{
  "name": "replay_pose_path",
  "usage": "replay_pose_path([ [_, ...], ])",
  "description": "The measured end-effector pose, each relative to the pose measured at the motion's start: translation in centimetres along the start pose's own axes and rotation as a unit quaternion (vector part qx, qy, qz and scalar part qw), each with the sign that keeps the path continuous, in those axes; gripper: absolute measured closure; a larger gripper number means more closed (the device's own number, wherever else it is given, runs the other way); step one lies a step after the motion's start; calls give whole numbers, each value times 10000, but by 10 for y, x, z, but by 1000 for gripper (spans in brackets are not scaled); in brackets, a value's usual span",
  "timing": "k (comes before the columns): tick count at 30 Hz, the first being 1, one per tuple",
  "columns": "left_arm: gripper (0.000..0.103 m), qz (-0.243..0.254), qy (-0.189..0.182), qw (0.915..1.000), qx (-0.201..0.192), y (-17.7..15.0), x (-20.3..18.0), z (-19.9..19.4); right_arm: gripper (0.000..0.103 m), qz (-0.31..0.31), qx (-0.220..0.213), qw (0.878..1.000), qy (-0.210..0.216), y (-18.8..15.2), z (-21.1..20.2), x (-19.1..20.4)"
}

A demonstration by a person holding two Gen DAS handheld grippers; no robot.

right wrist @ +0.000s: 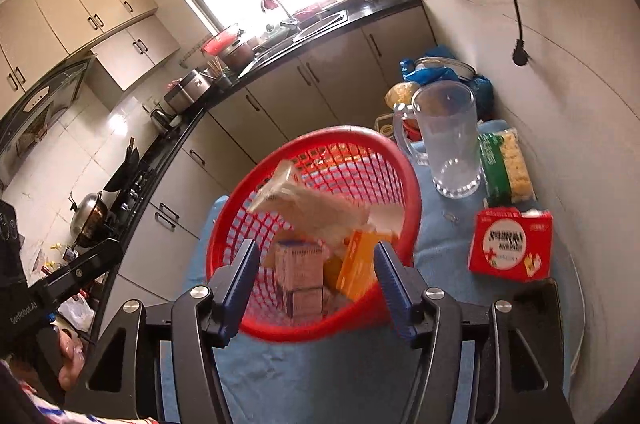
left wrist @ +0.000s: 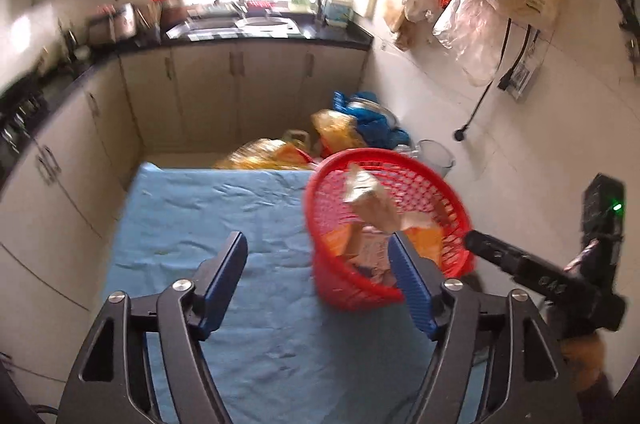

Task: Collect trash

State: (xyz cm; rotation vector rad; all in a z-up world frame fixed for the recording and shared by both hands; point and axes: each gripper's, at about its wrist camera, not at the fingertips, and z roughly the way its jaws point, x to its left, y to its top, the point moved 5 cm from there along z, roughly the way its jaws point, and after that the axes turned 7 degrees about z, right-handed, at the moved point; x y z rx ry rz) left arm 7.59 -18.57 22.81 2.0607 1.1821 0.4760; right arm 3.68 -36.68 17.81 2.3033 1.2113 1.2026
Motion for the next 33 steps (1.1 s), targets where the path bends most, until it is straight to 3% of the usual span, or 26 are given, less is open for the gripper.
replay_pose_path([
  [6, 13, 339, 850, 9939, -611, -26, 11, -51, 37, -51, 49, 9999, -153, -41, -22, 11],
  [12, 0, 266, 1655, 9762, -1375, -46, 28, -117, 36, -176, 129, 9994, -257, -89, -46, 27],
  [22, 0, 106, 2300, 9577, -1726, -77, 54, -191, 33, -98, 209, 9986, -472, -162, -84, 44],
  [26, 0, 85, 2196, 9612, -1668, -96, 57, -200, 31, -227, 236, 9976, -611, -183, -90, 54],
  [33, 0, -122, 1922, 9774, -872, -136, 62, -180, 29, -447, 298, 9956, -772, -215, -92, 72],
])
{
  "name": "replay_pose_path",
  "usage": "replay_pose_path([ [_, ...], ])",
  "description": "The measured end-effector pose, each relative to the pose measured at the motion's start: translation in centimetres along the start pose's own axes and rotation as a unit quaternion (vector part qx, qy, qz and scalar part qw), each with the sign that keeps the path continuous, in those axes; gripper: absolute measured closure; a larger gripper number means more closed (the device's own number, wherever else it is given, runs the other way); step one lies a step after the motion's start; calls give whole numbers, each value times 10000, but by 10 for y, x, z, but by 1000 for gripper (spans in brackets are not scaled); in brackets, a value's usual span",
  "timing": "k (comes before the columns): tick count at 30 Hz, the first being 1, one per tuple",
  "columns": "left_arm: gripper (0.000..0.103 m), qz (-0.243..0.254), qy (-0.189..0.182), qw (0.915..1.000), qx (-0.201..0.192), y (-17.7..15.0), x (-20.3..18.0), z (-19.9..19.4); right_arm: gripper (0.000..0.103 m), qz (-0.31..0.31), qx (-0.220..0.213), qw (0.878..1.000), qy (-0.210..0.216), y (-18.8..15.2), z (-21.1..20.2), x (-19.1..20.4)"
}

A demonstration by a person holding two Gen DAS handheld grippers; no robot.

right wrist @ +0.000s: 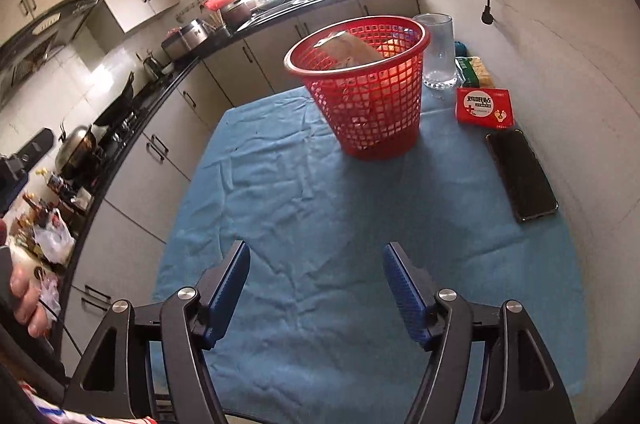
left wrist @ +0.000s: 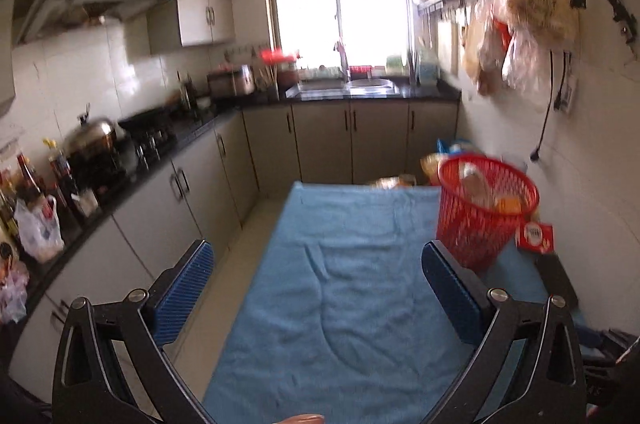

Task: Collect trash

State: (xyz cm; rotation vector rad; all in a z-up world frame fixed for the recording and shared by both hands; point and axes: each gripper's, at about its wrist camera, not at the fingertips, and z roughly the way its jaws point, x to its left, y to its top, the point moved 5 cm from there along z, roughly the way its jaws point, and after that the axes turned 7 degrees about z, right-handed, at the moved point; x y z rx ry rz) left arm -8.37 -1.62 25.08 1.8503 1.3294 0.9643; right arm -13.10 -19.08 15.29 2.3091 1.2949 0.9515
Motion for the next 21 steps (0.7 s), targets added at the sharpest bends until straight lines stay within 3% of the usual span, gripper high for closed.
replay_pose_path([
  [9, 0, 58, -32, 9974, 721, -48, -6, 21, 29, -152, 78, 9996, -222, -15, 7, 10],
  [21, 0, -4, -321, 9934, 1103, -63, -13, 38, 28, -252, -112, 9983, -510, -13, 5, 9],
])
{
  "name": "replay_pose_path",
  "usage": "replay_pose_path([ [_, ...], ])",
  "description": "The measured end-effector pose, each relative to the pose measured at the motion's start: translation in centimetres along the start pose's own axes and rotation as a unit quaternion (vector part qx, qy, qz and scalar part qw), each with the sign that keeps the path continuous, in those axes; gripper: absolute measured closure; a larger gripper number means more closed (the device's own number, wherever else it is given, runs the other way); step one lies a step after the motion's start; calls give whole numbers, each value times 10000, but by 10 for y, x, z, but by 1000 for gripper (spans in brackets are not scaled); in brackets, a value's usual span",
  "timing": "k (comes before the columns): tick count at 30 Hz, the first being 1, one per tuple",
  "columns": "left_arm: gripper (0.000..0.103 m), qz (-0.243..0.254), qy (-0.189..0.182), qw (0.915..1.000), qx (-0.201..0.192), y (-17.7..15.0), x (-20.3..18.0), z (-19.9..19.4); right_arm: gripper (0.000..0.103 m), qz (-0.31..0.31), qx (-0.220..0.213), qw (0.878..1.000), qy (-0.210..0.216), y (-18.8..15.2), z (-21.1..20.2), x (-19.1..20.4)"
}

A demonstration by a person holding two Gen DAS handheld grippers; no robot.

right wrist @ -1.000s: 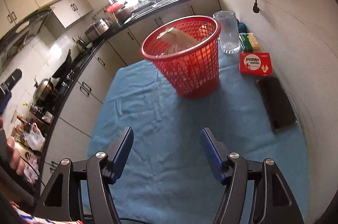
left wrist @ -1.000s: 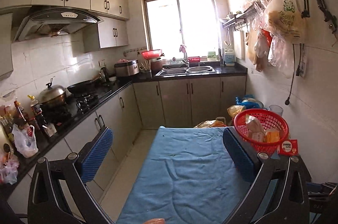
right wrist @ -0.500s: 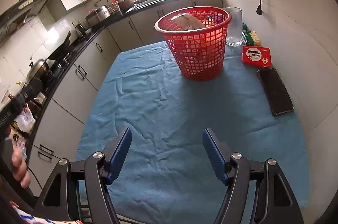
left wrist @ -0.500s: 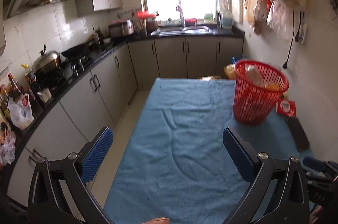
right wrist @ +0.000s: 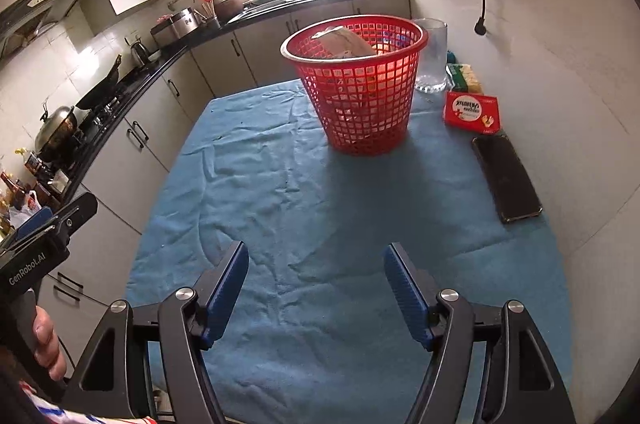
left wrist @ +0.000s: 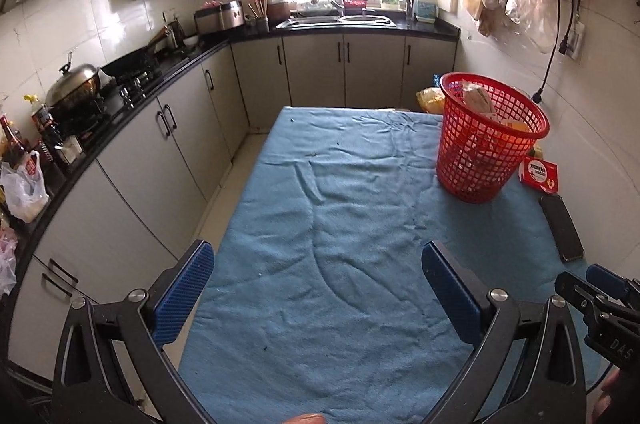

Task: Collect trash

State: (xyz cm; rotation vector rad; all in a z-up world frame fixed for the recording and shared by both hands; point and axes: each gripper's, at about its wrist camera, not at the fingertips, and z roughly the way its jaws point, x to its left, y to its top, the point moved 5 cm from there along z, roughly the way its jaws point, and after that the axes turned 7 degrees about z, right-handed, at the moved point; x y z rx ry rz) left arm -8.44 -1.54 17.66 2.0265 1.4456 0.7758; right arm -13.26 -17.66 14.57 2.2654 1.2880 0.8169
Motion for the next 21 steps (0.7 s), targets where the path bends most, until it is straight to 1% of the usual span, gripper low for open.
replay_pose_path([
  [13, 0, 29, -162, 9998, 109, 2, -7, 7, 27, -40, -101, 9998, -153, 2, 1, -3],
  [21, 0, 25, -192, 9997, 176, 1, -6, 11, 26, -44, -72, 9998, -161, 2, 3, -1],
])
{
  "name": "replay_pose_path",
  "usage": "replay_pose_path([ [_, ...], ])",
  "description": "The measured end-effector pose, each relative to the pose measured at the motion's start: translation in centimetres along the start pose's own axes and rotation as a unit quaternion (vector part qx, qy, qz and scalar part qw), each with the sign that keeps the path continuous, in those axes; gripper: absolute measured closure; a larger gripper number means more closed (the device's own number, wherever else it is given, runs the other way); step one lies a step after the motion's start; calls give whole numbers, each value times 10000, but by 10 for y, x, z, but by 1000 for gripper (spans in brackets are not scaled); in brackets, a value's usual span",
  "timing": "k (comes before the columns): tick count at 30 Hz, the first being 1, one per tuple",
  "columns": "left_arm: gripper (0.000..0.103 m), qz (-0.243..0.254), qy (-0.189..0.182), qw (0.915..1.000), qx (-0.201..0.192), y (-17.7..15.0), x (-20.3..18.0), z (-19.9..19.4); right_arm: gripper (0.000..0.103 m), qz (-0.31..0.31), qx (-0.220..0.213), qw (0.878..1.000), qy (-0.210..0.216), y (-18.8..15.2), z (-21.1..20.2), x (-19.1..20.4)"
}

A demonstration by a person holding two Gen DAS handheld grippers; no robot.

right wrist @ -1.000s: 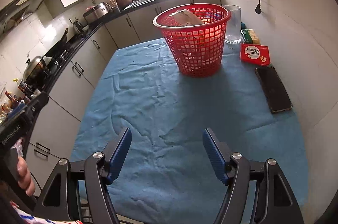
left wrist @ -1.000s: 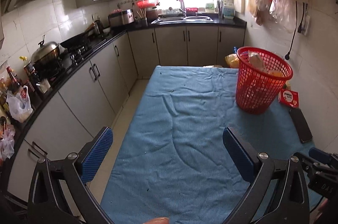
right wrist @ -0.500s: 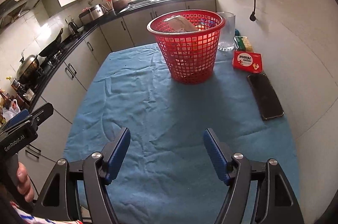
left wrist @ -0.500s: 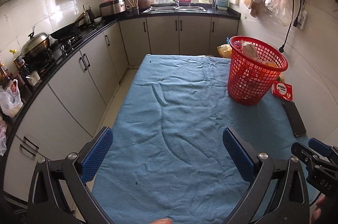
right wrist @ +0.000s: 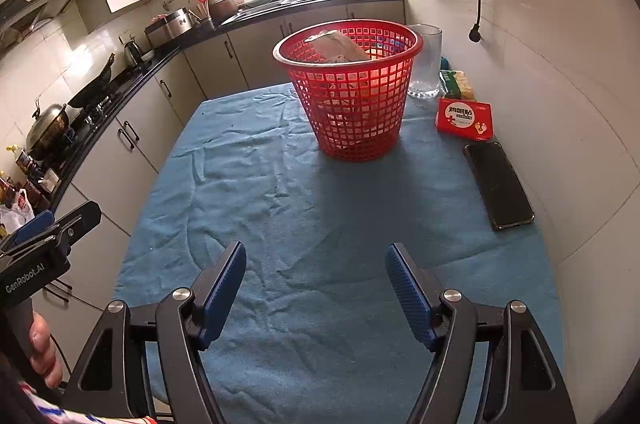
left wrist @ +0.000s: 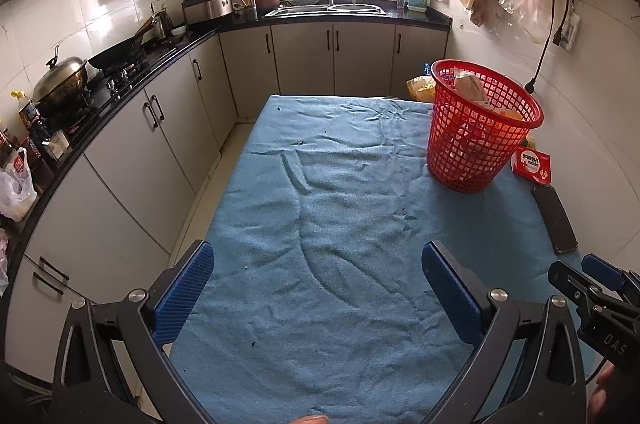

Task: Collect trash

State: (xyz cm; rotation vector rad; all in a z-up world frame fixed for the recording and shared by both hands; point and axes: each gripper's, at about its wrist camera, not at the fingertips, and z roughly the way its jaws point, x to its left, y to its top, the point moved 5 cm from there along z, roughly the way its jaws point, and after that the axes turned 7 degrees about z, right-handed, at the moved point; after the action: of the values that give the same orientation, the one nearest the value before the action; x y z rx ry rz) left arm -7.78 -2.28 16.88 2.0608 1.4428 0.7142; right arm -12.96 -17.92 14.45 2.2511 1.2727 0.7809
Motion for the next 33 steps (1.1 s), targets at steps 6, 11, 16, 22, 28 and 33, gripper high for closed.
replay_pose_path([
  [6, 0, -58, -55, 9999, 74, -3, 4, 4, 26, -16, 41, 10000, 5, -1, 3, 5],
  [11, 0, -94, -62, 9999, 104, -5, 7, 5, 26, -39, 58, 10000, 8, -1, 6, 10],
  [16, 0, -171, -59, 9997, 145, -6, 11, 6, 25, -91, 69, 9999, 13, -1, 8, 15],
  [22, 0, -218, -96, 9995, 210, -9, 12, 7, 25, -125, 97, 9999, 31, -2, 9, 18],
  [28, 0, -154, -134, 9996, 213, -10, 7, 6, 25, -91, 70, 9999, 35, -2, 9, 18],
  [33, 0, -108, -160, 9997, 146, -8, 3, 3, 25, -9, 2, 10000, 13, -3, 7, 14],
])
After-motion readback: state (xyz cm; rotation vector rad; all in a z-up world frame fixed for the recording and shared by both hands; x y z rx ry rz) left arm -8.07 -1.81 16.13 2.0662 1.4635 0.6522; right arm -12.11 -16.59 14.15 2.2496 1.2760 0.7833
